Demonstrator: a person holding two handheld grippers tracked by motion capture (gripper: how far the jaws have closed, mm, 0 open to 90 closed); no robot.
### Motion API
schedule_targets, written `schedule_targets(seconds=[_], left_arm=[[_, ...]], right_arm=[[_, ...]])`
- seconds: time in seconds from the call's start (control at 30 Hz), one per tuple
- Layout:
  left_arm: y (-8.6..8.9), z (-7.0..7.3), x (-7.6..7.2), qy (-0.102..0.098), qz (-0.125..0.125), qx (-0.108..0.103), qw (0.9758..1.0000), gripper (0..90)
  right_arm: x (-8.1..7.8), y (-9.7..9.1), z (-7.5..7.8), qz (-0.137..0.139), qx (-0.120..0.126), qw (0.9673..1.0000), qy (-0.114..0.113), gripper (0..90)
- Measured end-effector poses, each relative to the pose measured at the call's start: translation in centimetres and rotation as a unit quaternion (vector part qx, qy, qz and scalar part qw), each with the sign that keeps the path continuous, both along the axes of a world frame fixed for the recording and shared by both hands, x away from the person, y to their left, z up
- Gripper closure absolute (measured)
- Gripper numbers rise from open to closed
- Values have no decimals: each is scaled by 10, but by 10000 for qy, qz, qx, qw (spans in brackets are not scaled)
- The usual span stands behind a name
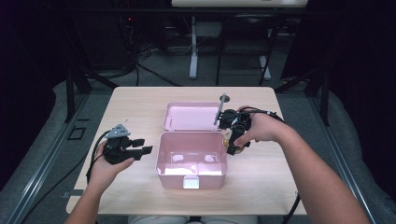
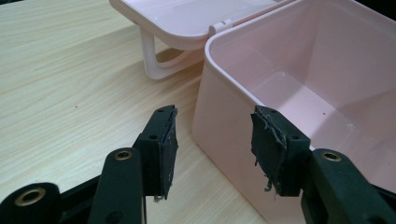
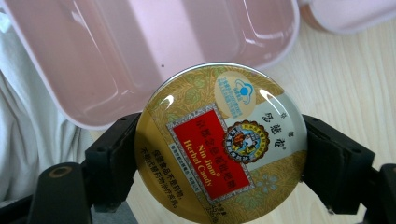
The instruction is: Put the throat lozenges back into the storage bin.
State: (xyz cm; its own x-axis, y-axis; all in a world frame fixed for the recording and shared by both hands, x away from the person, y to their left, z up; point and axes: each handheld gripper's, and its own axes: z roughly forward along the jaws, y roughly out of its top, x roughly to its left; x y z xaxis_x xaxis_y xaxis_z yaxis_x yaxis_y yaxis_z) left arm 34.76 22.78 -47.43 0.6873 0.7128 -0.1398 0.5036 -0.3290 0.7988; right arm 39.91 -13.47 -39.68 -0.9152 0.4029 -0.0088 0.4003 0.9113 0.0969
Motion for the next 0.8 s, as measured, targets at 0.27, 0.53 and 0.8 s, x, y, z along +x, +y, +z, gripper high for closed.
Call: schedule_targets(seconds=[0.27,0.53,0.8], left_arm=[[2,1,0,9,9,-41,10000,502],[1,1,0,22,19,-41,10000,502],[2,0,1,16,44,-53,10000,502]], right_arm=[[1,19,-2,253,-82,9996,5,198],[0,44,-5,500,-123,9987,-2,198],[-1,62,-13,673,-183,9976,33,198]])
